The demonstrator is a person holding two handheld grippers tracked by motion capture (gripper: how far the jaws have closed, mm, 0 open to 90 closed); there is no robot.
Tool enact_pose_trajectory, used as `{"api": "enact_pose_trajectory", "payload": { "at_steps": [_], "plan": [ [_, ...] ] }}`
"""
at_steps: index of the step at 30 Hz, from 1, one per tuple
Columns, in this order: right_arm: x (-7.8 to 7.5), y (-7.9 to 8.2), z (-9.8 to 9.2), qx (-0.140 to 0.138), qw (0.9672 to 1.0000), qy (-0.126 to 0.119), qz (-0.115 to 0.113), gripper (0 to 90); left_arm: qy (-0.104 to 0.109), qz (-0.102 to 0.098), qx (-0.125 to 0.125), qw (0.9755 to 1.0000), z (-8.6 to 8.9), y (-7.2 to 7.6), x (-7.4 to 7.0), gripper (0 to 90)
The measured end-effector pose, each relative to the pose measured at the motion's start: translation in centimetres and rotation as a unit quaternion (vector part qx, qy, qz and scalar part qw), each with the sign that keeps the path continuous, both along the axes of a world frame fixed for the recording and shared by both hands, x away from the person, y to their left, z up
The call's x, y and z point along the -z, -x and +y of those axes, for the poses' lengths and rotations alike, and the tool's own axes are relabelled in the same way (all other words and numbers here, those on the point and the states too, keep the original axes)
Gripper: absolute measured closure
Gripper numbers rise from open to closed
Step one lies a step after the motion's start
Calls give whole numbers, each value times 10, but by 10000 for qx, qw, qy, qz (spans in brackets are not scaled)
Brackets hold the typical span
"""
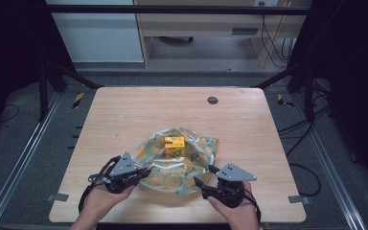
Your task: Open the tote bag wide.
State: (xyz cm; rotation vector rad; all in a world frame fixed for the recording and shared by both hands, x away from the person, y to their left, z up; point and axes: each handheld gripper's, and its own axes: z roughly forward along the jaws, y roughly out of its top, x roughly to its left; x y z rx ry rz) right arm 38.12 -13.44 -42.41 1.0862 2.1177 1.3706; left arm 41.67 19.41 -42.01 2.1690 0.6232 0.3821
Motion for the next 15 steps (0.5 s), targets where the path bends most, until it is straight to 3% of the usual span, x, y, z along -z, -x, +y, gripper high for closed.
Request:
{"api": "enact_pose_trajectory", "payload": {
  "at_steps": [4,7,15],
  "plan": [
    [-11,-9,-8,156,9998,117,6,368,-17,179,73,9998,-2,9,16,879],
    [-18,-19,-7,166,9992,354,-6,376,-80,201,106,9997,-3,12,21,875],
    [-21,-46,1,136,9981,587,86,384,-104,254,159,9995,-3,18,26,871]
  ]
}}
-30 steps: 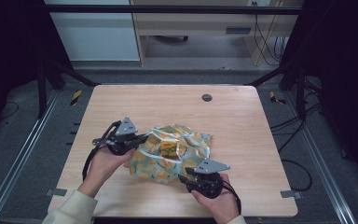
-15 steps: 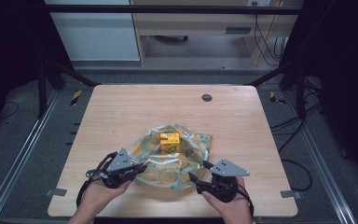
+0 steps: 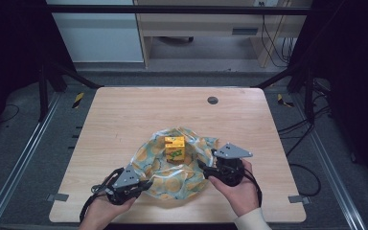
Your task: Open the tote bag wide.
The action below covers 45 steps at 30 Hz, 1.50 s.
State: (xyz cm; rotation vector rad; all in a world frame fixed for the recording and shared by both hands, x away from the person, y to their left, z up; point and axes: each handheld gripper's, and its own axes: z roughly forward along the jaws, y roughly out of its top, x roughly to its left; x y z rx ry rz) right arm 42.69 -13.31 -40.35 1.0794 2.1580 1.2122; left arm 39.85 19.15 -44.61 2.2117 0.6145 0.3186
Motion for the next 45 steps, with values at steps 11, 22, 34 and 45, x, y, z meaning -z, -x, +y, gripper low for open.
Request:
{"api": "enact_pose_trajectory", "payload": {
  "at_steps": [11,22,34,45],
  "plan": [
    [16,-29,19,48,9987,466,193,359,-102,72,9,9999,0,2,11,877],
    [29,-47,26,-15,9957,749,543,203,-285,123,14,9995,-1,4,16,887],
    [41,-75,15,-87,9934,944,650,843,-485,206,16,9986,-5,2,28,888],
    [49,-110,5,241,9914,918,897,883,-638,170,-80,9978,-9,-4,38,885]
  ]
}}
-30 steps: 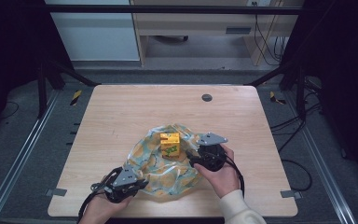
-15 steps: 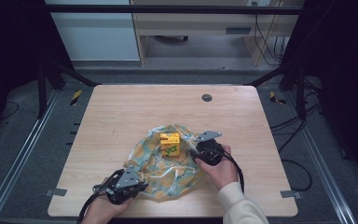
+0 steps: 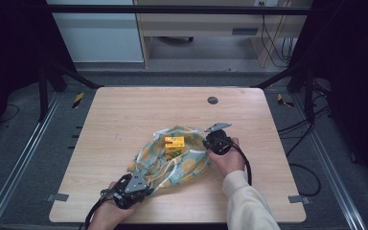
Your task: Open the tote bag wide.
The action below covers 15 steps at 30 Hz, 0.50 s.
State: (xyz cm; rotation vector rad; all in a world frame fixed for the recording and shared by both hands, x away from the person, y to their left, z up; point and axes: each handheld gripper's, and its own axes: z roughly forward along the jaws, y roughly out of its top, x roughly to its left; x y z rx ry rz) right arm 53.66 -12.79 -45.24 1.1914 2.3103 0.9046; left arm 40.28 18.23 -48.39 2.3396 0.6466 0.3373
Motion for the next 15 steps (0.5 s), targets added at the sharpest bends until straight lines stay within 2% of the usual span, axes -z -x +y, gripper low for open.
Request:
{"api": "enact_pose_trajectory", "payload": {
  "at_steps": [4,12,15],
  "plan": [
    [11,-7,-4,160,9998,-67,115,884,-39,-6,-11,10000,-2,-2,3,884],
    [17,-9,-11,293,9992,-108,233,882,-122,9,27,9999,-3,0,4,884],
    [18,-8,-13,296,9992,-56,245,873,-126,13,22,9999,-3,0,5,883]
  ]
}}
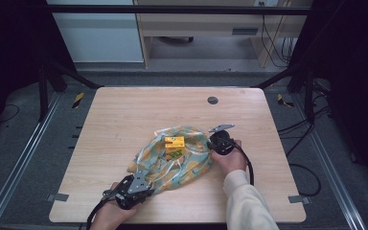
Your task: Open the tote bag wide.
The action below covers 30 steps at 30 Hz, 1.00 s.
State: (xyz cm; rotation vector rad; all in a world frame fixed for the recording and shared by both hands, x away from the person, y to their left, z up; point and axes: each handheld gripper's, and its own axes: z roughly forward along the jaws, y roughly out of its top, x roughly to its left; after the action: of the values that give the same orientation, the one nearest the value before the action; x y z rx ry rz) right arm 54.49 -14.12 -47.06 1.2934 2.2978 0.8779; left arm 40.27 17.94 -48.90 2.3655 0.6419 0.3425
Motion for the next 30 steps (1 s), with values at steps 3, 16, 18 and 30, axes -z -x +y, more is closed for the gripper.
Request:
{"api": "enact_pose_trajectory", "payload": {
  "at_steps": [3,16,18,30],
  "plan": [
    [-1,2,-2,18,10000,-57,-43,818,54,-125,-45,9999,1,2,-2,855],
    [-48,40,-5,177,9954,-443,-830,290,659,-759,-355,9943,16,13,-47,400],
    [-54,47,-3,137,9944,-474,-930,261,725,-786,-340,9937,18,14,-55,374],
    [-61,81,-1,-37,9927,-538,-1080,283,519,-974,-619,9920,32,-26,-81,341]
  ]
}}
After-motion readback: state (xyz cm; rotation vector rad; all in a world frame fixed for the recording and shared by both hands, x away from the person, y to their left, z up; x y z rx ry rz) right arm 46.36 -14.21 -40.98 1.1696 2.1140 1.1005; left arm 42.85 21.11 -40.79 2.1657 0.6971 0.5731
